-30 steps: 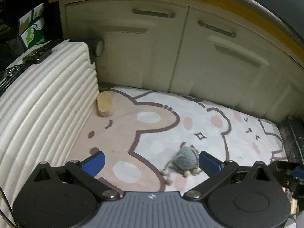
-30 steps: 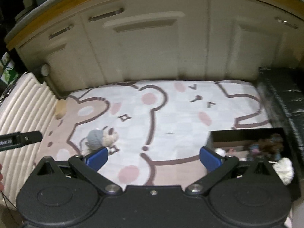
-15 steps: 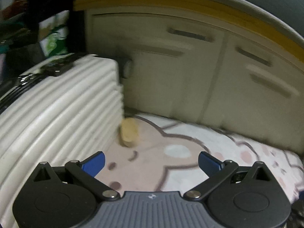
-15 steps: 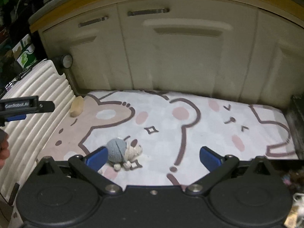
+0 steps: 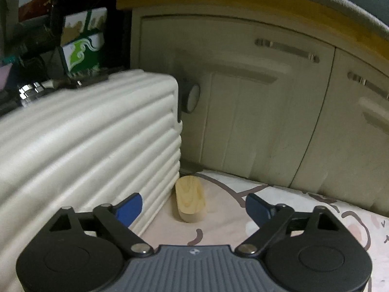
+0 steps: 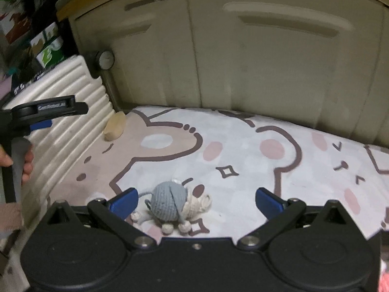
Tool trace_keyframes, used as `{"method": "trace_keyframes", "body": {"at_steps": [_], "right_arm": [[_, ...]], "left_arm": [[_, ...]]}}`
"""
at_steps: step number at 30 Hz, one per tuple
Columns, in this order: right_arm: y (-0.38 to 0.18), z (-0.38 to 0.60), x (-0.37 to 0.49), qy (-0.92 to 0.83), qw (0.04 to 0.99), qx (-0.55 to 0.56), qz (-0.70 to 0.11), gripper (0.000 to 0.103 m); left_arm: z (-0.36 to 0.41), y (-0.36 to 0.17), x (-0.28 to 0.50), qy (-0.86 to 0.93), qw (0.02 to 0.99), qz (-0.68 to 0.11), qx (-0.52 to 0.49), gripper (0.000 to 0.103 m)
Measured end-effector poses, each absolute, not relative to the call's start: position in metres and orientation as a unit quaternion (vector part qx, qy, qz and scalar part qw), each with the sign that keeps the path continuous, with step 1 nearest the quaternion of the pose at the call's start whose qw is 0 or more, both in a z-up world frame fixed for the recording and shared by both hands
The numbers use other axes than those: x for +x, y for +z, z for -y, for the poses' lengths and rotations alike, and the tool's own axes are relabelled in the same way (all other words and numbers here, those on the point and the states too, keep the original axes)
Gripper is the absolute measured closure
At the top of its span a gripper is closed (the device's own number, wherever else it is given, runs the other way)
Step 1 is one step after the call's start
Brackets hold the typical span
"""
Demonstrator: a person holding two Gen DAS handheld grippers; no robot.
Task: Organize objects
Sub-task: 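Move the left tool toward the wooden block while the right tool approaches the grey mouse toy, then grasp the wooden oval block with the left tool while the right tool grasps the grey crocheted mouse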
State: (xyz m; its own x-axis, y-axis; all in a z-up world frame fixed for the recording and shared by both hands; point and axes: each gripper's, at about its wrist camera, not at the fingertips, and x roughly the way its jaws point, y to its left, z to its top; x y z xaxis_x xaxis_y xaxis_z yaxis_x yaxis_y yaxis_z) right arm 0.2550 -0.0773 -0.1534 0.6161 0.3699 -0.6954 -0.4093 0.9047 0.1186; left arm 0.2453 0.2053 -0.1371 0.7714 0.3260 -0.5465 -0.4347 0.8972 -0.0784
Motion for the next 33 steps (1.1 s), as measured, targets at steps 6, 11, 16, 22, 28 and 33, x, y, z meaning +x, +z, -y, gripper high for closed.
{"method": "trace_keyframes", "body": {"at_steps": [6,11,16,22,28,33], "right_arm": [[-0.176,0.063,0.266,0.248,0.894,-0.059,-0.368,0.000],[-0.194,0.057,0.276,0.251,0.892,-0.052,-0.373,0.000],[-0.210,0.056,0.283,0.256,0.887,-0.036,-0.383,0.000],[-0.220,0.054,0.283,0.277,0.891,-0.038,-0.359,0.001],[-0.227,0.047,0.288,0.293,0.882,-0.028,-0.368,0.014],[-0.228,0.044,0.288,0.294,0.879,-0.025,-0.374,0.027]], "left_arm": [[-0.194,-0.167,0.269,0.243,0.934,-0.256,-0.059,0.024],[-0.181,-0.195,0.294,0.234,0.934,-0.268,-0.021,0.025],[-0.180,-0.211,0.310,0.261,0.926,-0.272,-0.004,0.026],[-0.194,-0.218,0.317,0.299,0.915,-0.270,-0.024,0.032],[-0.217,-0.225,0.328,0.304,0.904,-0.290,-0.076,0.038],[-0.221,-0.227,0.331,0.275,0.909,-0.297,-0.095,0.057]]}}
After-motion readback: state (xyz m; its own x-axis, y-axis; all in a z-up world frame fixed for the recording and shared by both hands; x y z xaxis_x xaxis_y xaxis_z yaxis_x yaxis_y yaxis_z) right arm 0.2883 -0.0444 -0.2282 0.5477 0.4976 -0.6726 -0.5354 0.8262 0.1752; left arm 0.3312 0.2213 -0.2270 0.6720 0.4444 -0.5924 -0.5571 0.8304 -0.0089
